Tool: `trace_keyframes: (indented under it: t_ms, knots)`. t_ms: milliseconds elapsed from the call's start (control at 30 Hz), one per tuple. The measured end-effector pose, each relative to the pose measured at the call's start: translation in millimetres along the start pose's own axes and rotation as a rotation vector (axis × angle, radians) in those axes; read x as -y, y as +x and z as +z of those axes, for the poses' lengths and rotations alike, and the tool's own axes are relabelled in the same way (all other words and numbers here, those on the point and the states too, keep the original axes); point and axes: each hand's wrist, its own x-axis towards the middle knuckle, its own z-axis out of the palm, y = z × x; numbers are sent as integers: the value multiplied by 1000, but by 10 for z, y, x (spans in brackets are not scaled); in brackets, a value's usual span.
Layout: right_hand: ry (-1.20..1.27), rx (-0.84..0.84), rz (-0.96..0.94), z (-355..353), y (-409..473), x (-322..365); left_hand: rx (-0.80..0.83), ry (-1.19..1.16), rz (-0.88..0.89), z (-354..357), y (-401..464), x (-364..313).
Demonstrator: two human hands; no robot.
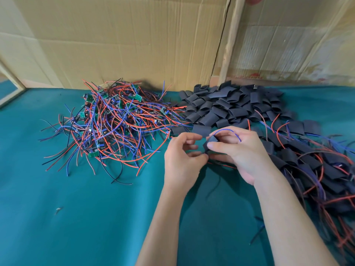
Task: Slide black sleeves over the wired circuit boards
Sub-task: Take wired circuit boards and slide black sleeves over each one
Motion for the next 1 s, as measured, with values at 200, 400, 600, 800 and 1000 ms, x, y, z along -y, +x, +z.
trace_keyframes:
  t_ms: [200, 400, 600, 800, 1000]
  knots:
    - [-67, 22, -29, -12, -7, -19, 171, 577, 72, -115, 35, 48]
    - [-91, 59, -64, -84, -22, 18, 120, 532, 146, -74, 17, 49]
    - [-8, 87, -151, -133, -57, 103, 121, 170, 81, -12, 18, 21]
    - [112, 98, -198, -121, -75, 147, 150, -222, -32, 42, -8, -13]
    - [185, 111, -191, -113, -77, 152, 175, -370, -119, 34, -31, -67]
